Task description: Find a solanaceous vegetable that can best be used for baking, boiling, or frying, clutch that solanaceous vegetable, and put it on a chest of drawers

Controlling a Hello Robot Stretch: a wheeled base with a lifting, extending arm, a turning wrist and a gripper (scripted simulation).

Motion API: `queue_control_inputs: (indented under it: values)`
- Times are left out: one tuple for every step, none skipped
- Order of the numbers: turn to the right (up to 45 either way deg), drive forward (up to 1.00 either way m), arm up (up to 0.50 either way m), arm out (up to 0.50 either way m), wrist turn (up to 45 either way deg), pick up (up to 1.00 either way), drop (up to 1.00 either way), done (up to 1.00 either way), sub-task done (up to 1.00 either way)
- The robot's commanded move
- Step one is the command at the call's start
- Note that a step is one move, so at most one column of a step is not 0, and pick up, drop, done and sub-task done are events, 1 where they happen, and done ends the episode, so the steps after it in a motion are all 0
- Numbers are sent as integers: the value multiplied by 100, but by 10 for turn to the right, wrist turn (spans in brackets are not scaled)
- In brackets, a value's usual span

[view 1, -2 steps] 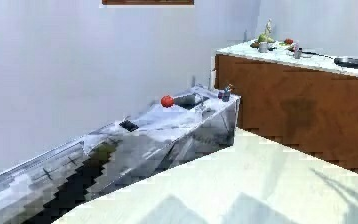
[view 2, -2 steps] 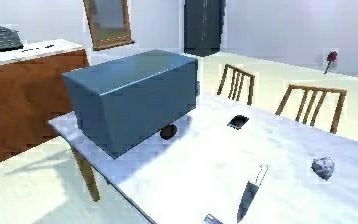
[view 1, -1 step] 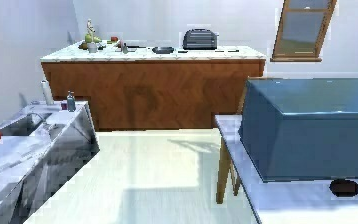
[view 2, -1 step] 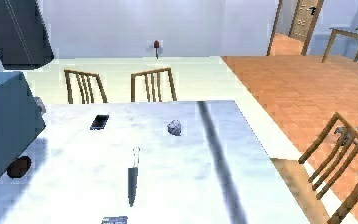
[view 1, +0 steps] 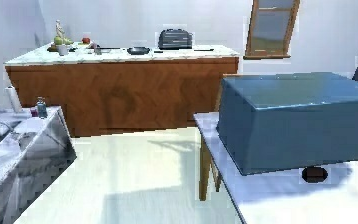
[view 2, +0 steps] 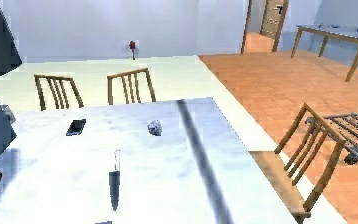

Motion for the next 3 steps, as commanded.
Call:
queue_control_inputs:
  values:
    - [0, 30, 0, 0, 0, 0, 0, 0, 0]
    - [-300, 0, 0, 0, 0, 0, 0, 0, 0]
    - [0, 0, 50, 0, 0, 0, 0, 0, 0]
